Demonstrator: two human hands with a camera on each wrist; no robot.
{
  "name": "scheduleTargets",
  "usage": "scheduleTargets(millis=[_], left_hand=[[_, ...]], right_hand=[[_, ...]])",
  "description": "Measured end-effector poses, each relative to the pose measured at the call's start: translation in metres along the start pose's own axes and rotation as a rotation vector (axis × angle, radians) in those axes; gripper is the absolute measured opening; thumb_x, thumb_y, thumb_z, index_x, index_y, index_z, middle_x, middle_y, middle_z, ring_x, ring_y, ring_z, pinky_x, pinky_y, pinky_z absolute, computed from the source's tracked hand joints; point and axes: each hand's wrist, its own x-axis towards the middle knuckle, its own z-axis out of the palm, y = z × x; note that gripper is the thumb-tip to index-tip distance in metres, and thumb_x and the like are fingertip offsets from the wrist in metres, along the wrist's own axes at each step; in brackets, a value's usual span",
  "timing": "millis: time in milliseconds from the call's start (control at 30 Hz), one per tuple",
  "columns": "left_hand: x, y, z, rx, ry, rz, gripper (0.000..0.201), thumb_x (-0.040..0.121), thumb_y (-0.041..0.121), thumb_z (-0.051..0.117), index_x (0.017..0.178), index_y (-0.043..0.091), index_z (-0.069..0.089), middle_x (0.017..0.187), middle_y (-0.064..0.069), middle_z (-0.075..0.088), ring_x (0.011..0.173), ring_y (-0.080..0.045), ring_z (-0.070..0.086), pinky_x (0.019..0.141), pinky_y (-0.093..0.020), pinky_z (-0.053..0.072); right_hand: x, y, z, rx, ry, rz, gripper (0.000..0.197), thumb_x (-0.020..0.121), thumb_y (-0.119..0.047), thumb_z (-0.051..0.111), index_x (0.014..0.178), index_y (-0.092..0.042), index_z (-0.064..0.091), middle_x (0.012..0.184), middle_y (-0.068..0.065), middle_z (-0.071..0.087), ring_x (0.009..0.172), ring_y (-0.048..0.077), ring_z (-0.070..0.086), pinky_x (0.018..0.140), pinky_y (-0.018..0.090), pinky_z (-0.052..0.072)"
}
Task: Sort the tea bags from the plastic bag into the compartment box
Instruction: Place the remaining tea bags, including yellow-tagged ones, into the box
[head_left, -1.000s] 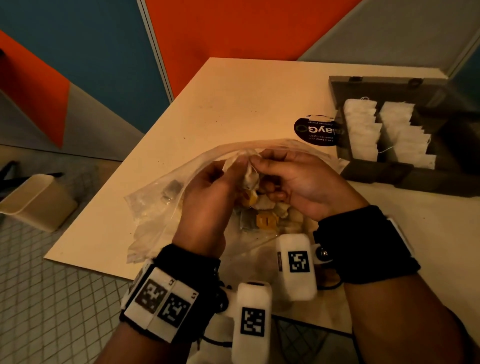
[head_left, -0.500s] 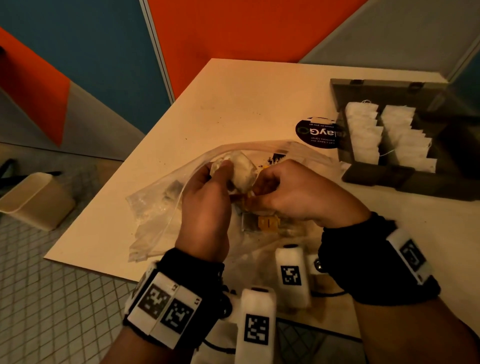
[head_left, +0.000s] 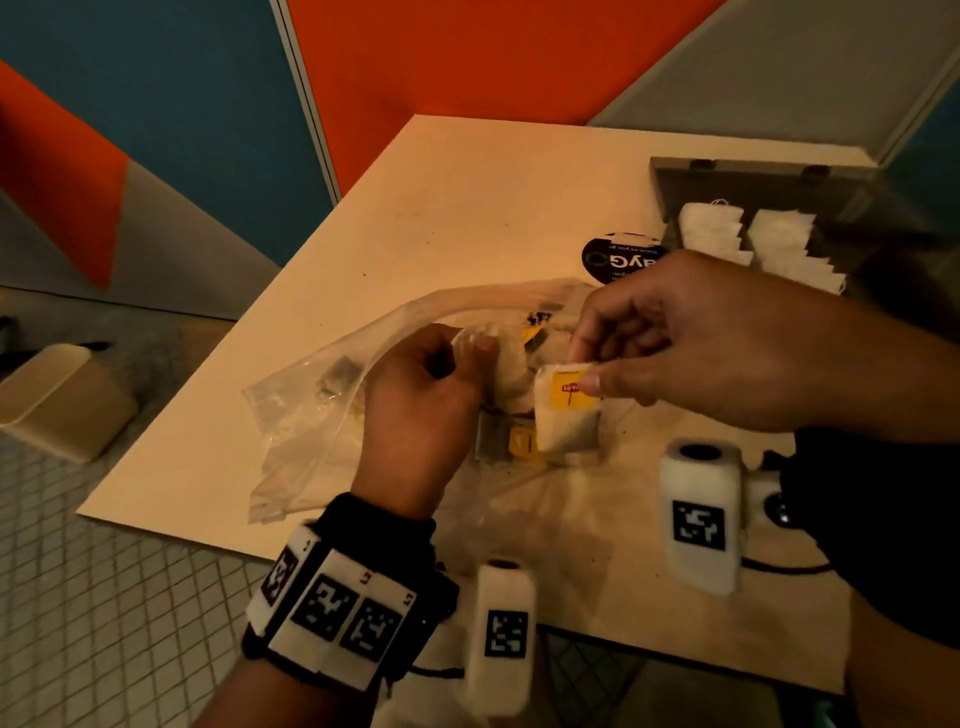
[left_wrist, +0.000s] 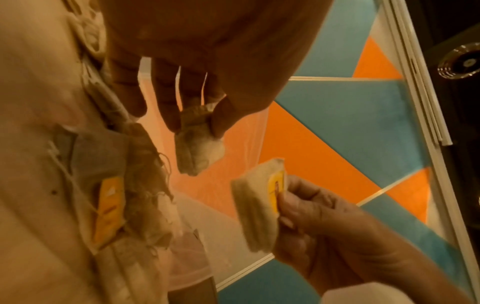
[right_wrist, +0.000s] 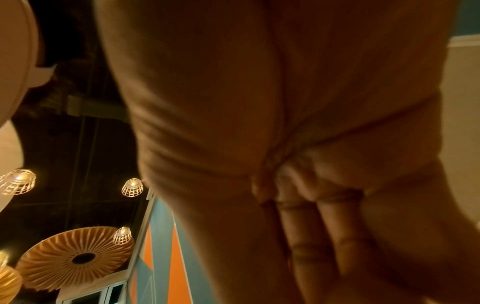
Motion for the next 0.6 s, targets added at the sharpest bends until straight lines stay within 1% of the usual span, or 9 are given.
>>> scheduleTargets(millis=[67, 133, 200, 267, 333, 400, 433, 533, 600], left_hand=[[0.001, 0.001, 0.0, 0.025, -0.001, 0.016, 0.034, 0.086, 0.035, 0.062, 0.076, 0.003, 0.067, 0.073, -0.026, 0.063, 0.061, -0.029, 0.054, 0.064, -0.049, 0.05], [0.001, 0.005, 0.0, -0.001, -0.021, -0.004, 0.036, 0.084, 0.036, 0.063, 0.078, 0.0, 0.068, 0.078, -0.03, 0.063, 0.063, -0.022, 0.052, 0.065, -0.05, 0.05], [0.001, 0.009, 0.0, -0.039, -0.069, -0.046, 0.033, 0.088, 0.029, 0.064, 0.083, -0.003, 0.07, 0.084, -0.031, 0.064, 0.067, -0.022, 0.055, 0.066, -0.046, 0.05], [0.0, 0.012, 0.002, -0.113, -0.121, -0.111, 0.024, 0.092, 0.023, 0.062, 0.084, 0.004, 0.075, 0.085, -0.024, 0.07, 0.076, -0.03, 0.064, 0.074, -0.043, 0.054], [-0.002, 0.016, 0.003, -0.17, -0.168, -0.162, 0.025, 0.094, 0.022, 0.06, 0.081, 0.008, 0.076, 0.081, -0.017, 0.071, 0.078, -0.029, 0.064, 0.077, -0.044, 0.055], [-0.003, 0.018, 0.003, -0.217, -0.184, -0.183, 0.026, 0.094, 0.02, 0.058, 0.081, 0.005, 0.073, 0.079, -0.016, 0.065, 0.075, -0.025, 0.06, 0.072, -0.041, 0.052], [-0.004, 0.019, 0.003, -0.24, -0.183, -0.194, 0.025, 0.095, 0.019, 0.058, 0.082, 0.003, 0.073, 0.08, -0.015, 0.063, 0.075, -0.024, 0.059, 0.07, -0.038, 0.052], [-0.005, 0.02, 0.003, -0.286, -0.191, -0.235, 0.024, 0.094, 0.017, 0.058, 0.082, 0.005, 0.073, 0.083, -0.014, 0.065, 0.076, -0.022, 0.061, 0.068, -0.035, 0.053], [-0.005, 0.021, 0.003, -0.292, -0.191, -0.252, 0.025, 0.094, 0.019, 0.058, 0.079, 0.009, 0.075, 0.081, -0.009, 0.068, 0.074, -0.018, 0.063, 0.068, -0.035, 0.053]], right_hand=[[0.001, -0.003, -0.005, -0.01, 0.038, -0.034, 0.007, 0.081, -0.021, 0.075, 0.083, -0.028, 0.073, 0.078, -0.012, 0.072, 0.067, 0.002, 0.065, 0.061, 0.02, 0.05], [0.005, -0.006, -0.007, 0.014, 0.044, -0.058, 0.007, 0.081, -0.02, 0.075, 0.085, -0.027, 0.074, 0.079, -0.009, 0.072, 0.067, 0.004, 0.065, 0.063, 0.023, 0.051], [0.011, -0.007, -0.002, 0.044, -0.001, -0.039, 0.007, 0.081, -0.018, 0.075, 0.086, -0.024, 0.075, 0.077, -0.005, 0.073, 0.064, 0.007, 0.065, 0.065, 0.027, 0.055], [0.019, -0.004, 0.006, 0.075, -0.009, 0.016, 0.008, 0.081, -0.015, 0.075, 0.086, -0.021, 0.075, 0.077, 0.0, 0.074, 0.068, 0.017, 0.069, 0.068, 0.034, 0.058], [0.026, 0.0, 0.013, 0.105, 0.045, 0.064, 0.008, 0.081, -0.011, 0.075, 0.085, -0.018, 0.075, 0.076, 0.002, 0.075, 0.066, 0.018, 0.07, 0.066, 0.033, 0.058], [0.029, 0.002, 0.016, 0.136, 0.113, 0.091, 0.009, 0.081, -0.008, 0.075, 0.084, -0.016, 0.074, 0.073, 0.003, 0.074, 0.06, 0.013, 0.066, 0.06, 0.028, 0.056], [0.03, 0.003, 0.017, 0.142, 0.142, 0.096, 0.009, 0.081, -0.008, 0.075, 0.083, -0.016, 0.073, 0.073, 0.003, 0.074, 0.058, 0.012, 0.065, 0.059, 0.028, 0.055], [0.031, 0.004, 0.018, 0.143, 0.197, 0.082, 0.01, 0.079, -0.009, 0.077, 0.081, -0.018, 0.072, 0.072, 0.003, 0.073, 0.06, 0.011, 0.065, 0.064, 0.034, 0.057], [0.031, 0.004, 0.02, 0.147, 0.212, 0.082, 0.011, 0.079, -0.009, 0.077, 0.08, -0.018, 0.071, 0.071, 0.002, 0.073, 0.06, 0.011, 0.067, 0.063, 0.035, 0.058]])
